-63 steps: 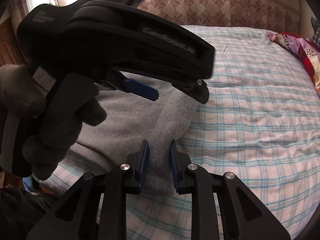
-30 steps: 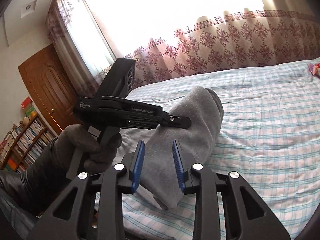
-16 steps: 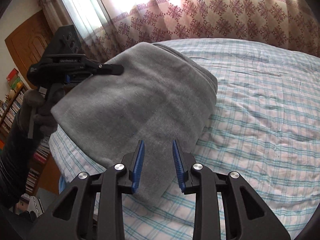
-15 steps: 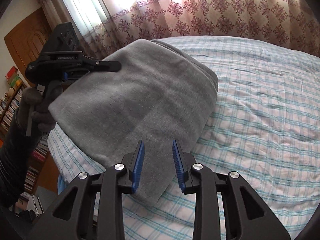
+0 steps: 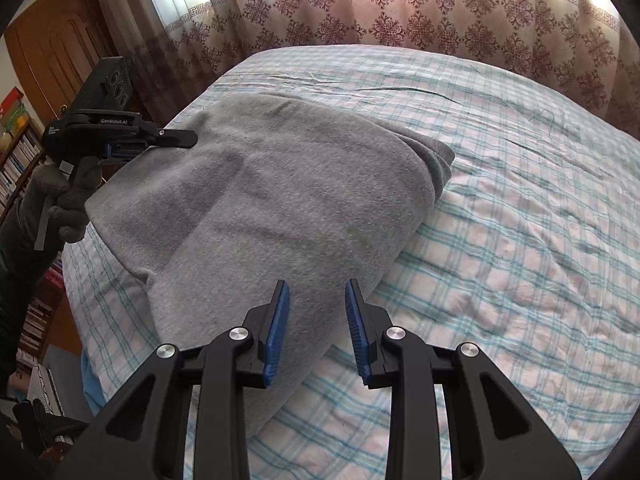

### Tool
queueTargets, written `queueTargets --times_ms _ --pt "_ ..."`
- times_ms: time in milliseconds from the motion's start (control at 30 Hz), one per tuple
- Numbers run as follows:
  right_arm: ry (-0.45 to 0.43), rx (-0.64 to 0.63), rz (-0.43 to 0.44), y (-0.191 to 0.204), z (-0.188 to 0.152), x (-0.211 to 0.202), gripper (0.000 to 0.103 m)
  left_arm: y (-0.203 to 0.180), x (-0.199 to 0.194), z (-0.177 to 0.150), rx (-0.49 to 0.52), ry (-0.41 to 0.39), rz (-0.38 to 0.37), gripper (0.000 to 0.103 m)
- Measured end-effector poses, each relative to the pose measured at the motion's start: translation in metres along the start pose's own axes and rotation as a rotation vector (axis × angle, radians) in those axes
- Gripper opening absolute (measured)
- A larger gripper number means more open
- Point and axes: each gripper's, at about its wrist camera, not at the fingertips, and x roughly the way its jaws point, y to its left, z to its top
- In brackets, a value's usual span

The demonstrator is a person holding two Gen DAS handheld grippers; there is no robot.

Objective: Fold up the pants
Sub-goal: 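Open the right gripper while the left gripper lifts the grey leg, then lay the grey leg onto the stack and open the left gripper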

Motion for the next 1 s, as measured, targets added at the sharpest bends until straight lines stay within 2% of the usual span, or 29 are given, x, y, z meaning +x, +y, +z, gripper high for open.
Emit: queueTargets --times_ms 233,367,433,500,567,667,733,800,900,1000 --pt "-0.084 -0.074 -0.076 0.005 0.046 0.025 0.029 0.022 -0.001 -0.004 -0.002 -0.004 0.001 0.016" --pt "-0.128 -0.056 -0.148 -0.012 0.082 0.045 0.029 0.022 -0.001 -0.005 0.008 -0.003 0.015 0.016" --pt "-0.109 -0.001 -0.129 -0.027 0.097 0.061 0.032 0.022 -0.004 -0.005 0.011 -0.011 0.022 0.016" --pt "-0.043 0.049 -0.069 -0.038 0.105 0.081 0.034 0.024 -0.006 -0.006 0.008 -0.015 0.034 0.016" --pt "0.008 0.064 -0.041 -0.041 0.105 0.099 0.034 0.025 -0.006 -0.006 0.008 -0.015 0.065 0.016" --pt "0.025 0.024 -0.069 -0.036 0.098 0.116 0.034 0.026 -0.001 -0.008 0.009 -0.016 0.116 0.018" --pt "0.025 0.03 -0.073 -0.037 0.096 0.121 0.034 0.024 0.001 -0.01 0.016 -0.028 0.177 0.027" --pt "0.032 0.035 -0.072 -0.037 0.099 0.123 0.034 0.022 0.0 -0.012 0.018 -0.042 0.23 0.031" --pt "0.03 -0.003 -0.096 -0.031 0.101 0.116 0.034 0.014 -0.012 -0.017 0.032 -0.088 0.32 0.037" --pt "-0.028 -0.06 -0.141 -0.018 0.098 0.087 0.034 0.004 -0.032 -0.026 0.056 -0.135 0.402 0.038"
